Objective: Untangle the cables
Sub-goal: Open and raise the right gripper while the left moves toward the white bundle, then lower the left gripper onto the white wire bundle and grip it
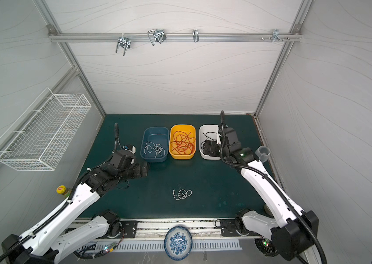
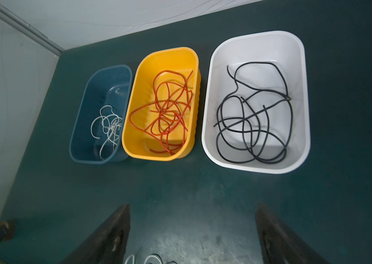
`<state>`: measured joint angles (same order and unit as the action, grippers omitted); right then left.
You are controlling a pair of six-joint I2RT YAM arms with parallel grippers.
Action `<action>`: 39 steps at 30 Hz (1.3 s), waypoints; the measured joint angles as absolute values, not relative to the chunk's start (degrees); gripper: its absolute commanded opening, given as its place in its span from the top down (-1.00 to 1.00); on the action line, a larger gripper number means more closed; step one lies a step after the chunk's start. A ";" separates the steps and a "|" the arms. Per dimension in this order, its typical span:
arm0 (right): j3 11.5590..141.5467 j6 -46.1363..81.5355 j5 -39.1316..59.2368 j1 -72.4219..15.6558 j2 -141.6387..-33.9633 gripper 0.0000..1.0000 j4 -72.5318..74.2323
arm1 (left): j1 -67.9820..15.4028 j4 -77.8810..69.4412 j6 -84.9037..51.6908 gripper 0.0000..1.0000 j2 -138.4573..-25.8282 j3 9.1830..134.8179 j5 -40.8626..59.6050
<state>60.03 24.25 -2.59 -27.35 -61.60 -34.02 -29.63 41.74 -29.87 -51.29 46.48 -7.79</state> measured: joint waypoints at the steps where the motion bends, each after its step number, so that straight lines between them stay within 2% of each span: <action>1: 59.33 24.14 -2.46 -27.57 -59.66 -0.98 -34.87 | -29.85 41.82 -30.98 -0.93 -51.37 46.44 -6.98; 10: 58.00 22.55 -4.21 -31.77 -46.72 -0.98 -43.59 | -38.44 38.19 -40.36 -0.87 -54.33 40.82 -4.47; 18: 57.28 19.53 -7.05 -32.73 -41.17 -0.98 -50.30 | -46.48 31.79 -46.24 -0.83 -61.67 39.22 -6.02; 29: 53.28 17.12 -11.66 -33.76 -35.68 -0.98 -52.03 | -53.89 22.96 -51.64 -0.70 -72.27 39.16 -6.85; 34: 51.99 17.08 -12.86 -34.15 -34.00 -0.98 -52.07 | -55.77 19.35 -53.80 -0.60 -76.20 39.09 -6.83; 39: 51.72 17.08 -13.50 -35.09 -33.26 -0.98 -52.03 | -57.98 16.93 -55.16 -0.39 -81.32 39.33 -6.57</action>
